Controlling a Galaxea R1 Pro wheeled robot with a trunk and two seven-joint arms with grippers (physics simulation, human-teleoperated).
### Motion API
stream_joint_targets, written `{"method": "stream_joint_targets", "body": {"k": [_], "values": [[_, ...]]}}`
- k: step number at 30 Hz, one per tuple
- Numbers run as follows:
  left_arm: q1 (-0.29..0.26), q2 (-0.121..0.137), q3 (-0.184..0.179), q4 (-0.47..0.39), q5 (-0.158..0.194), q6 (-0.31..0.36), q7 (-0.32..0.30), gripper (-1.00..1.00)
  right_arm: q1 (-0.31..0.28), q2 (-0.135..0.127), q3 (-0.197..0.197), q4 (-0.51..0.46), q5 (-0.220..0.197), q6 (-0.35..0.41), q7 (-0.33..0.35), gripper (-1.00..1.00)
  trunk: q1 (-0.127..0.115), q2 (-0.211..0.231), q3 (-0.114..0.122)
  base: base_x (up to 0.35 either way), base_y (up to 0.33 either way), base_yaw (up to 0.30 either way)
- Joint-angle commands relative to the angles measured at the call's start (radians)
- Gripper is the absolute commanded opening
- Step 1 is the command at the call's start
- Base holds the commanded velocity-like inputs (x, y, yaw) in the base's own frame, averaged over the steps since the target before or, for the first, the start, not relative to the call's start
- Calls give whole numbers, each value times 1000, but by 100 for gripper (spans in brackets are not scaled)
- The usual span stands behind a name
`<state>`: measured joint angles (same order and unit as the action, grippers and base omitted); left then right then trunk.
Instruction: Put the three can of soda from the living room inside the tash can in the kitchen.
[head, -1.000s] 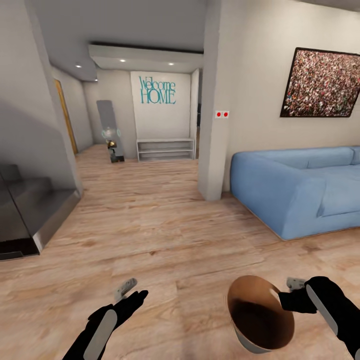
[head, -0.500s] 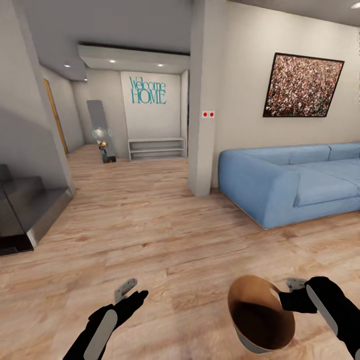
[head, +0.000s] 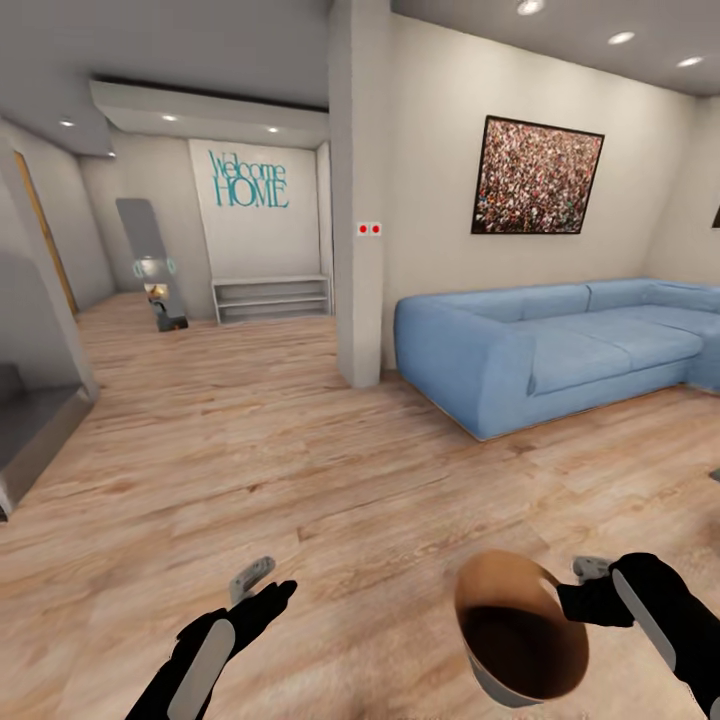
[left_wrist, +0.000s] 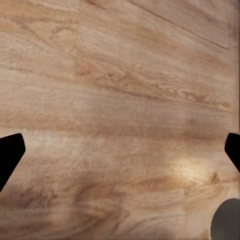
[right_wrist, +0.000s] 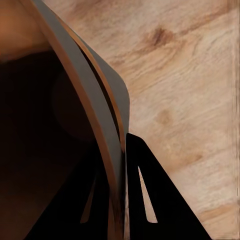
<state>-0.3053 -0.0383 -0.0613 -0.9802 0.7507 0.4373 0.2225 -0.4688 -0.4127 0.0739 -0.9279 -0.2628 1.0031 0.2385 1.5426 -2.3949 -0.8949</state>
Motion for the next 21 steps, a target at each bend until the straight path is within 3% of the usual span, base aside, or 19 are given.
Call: {"method": "stream_joint_targets", "body": {"k": [1,12,21], "values": [[0,0,0,0,0,0,0,100,-1,0,-1,0,-21,2,4,-100,0,0,0,-6,-2,-290],[0,0,0,0,0,0,0,100,-1,0,-1,0,-19,2,3,-100,0,0,0,-5,-5,-291],[0,-1,-2,1,1,0,1,100,-1,0,-1,0,-20,2,4,-100,0,0,0,-124,-217,-291]]}}
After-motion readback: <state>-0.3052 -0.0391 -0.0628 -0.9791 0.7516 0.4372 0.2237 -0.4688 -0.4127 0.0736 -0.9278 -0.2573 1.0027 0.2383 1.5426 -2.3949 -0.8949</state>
